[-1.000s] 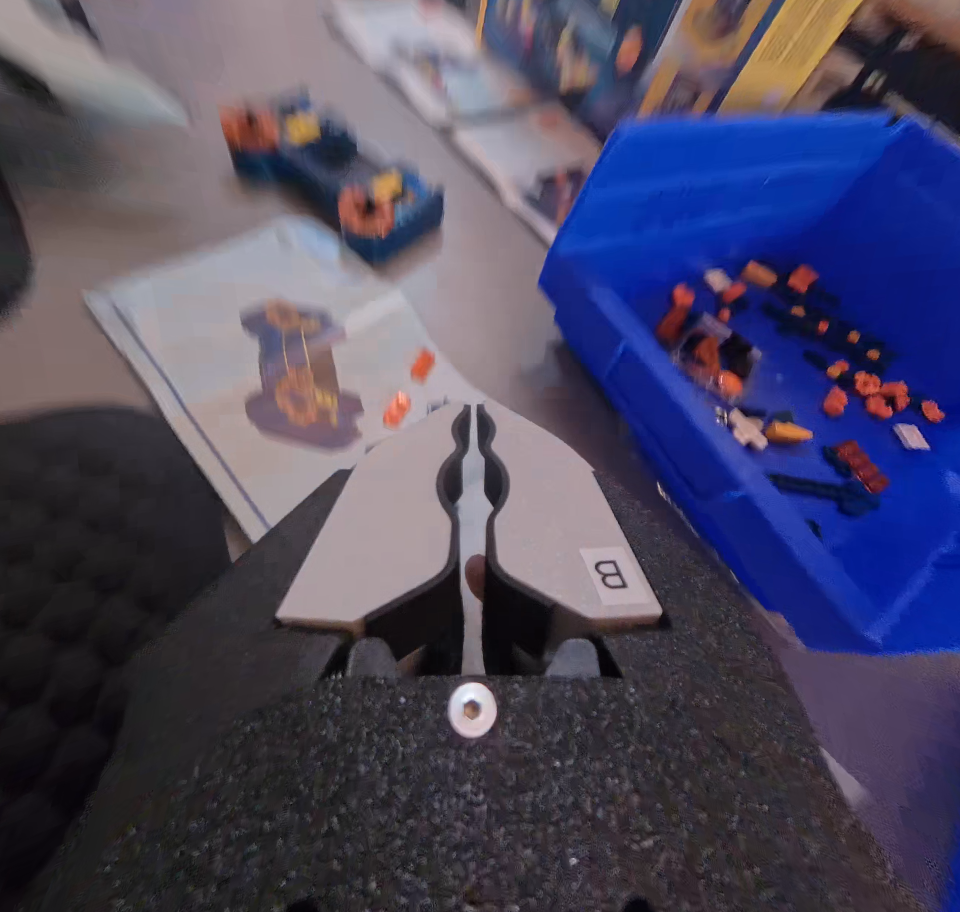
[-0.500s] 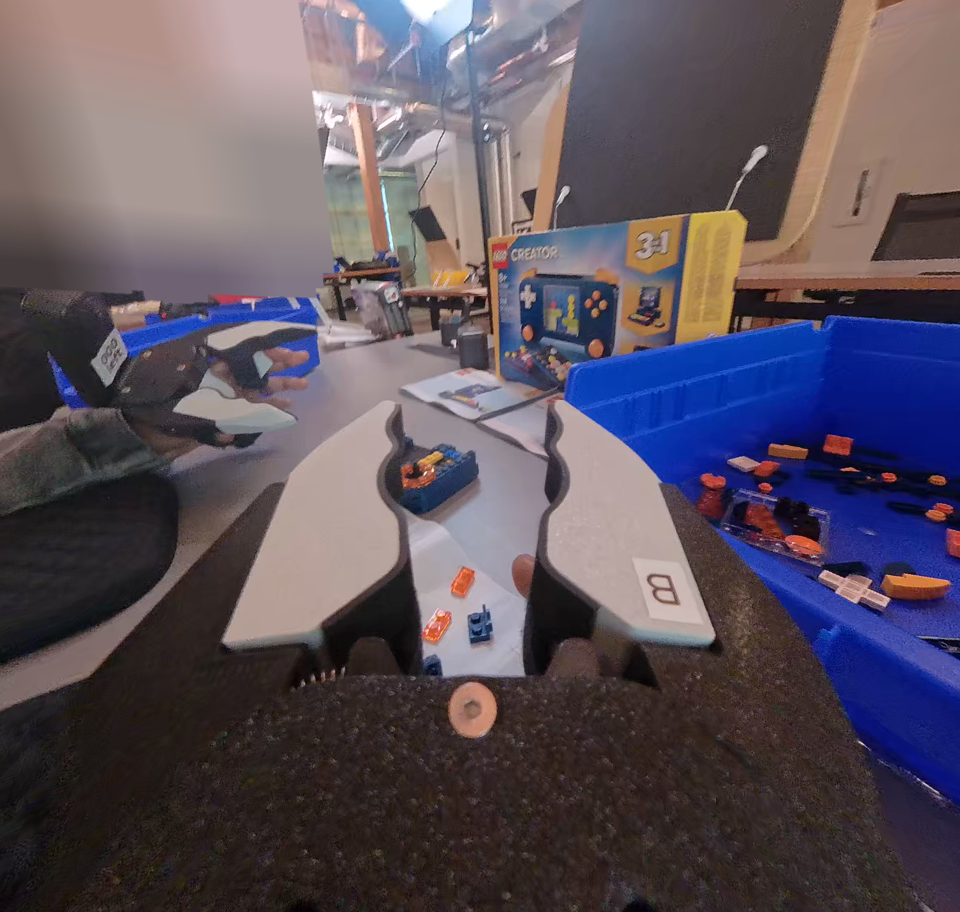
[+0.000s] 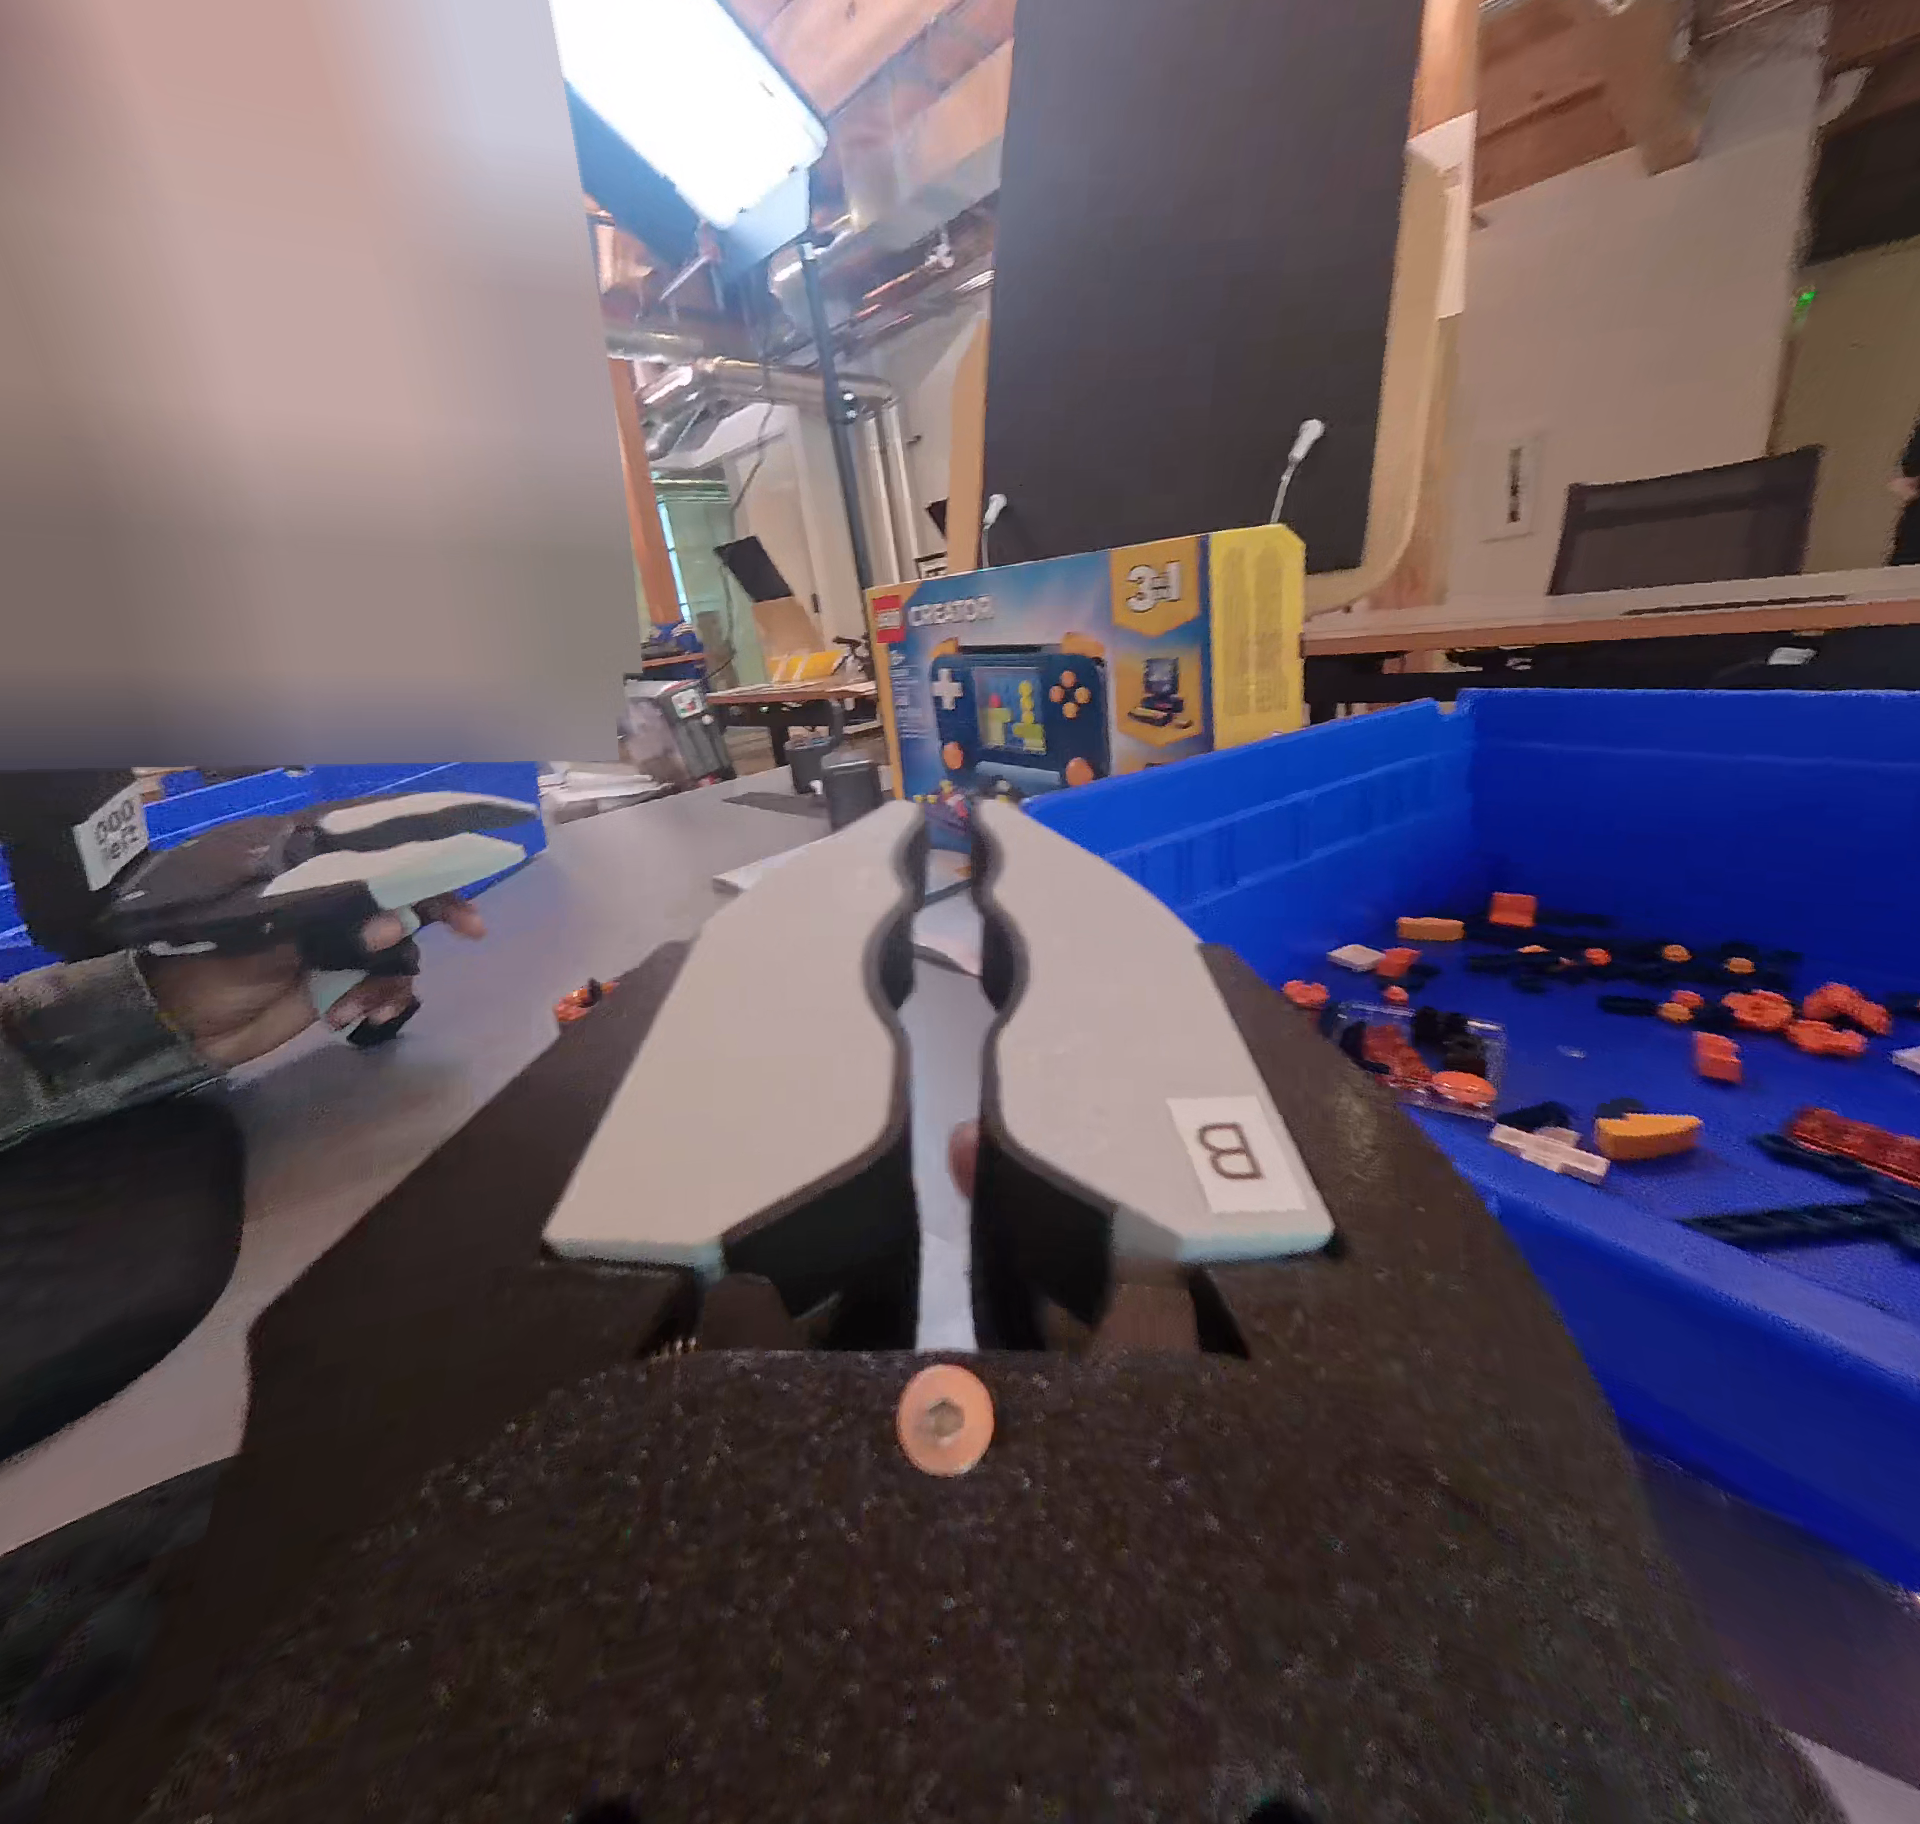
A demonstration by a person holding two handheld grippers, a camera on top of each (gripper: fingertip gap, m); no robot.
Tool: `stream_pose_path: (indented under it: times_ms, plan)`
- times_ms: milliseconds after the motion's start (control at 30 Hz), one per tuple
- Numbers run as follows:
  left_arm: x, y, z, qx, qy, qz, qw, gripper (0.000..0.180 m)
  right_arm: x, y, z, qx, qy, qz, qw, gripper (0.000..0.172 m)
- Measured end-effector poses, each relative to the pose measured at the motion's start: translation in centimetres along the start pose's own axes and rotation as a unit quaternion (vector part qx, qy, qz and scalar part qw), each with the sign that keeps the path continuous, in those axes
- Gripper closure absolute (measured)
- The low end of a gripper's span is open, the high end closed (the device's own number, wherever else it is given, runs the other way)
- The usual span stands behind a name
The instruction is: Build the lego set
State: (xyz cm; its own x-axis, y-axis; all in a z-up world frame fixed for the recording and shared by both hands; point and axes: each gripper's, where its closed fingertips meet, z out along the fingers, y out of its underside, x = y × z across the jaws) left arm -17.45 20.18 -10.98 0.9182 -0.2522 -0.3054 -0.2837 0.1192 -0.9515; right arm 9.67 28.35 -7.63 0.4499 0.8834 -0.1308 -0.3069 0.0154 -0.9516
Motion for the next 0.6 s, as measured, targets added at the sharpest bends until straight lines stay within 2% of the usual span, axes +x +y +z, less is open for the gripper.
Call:
stream_pose_path:
  times_ms: [33,100,200,600]
  plan:
    - [-0.1,0.4,0.1,-0.012,-0.003,0.003,1.0,0.155,0.3,0.0,-0.1,0.0,0.005,0.005,1.0,0.172]
    - [-0.1,0.6,0.2,-0.019,-0.003,0.007,1.0,0.168,0.2,-0.1,-0.2,0.002,-0.001,0.015,1.0,0.172]
    - [0.0,0.6,0.2,-0.018,0.001,0.004,1.0,0.176,-0.1,0.4,0.0,-0.013,-0.01,0.011,1.0,0.172]
    - [0.1,0.9,0.6,-0.024,0.002,0.012,1.0,0.175,-0.1,2.0,0.4,-0.058,-0.008,0.024,0.998,0.171]
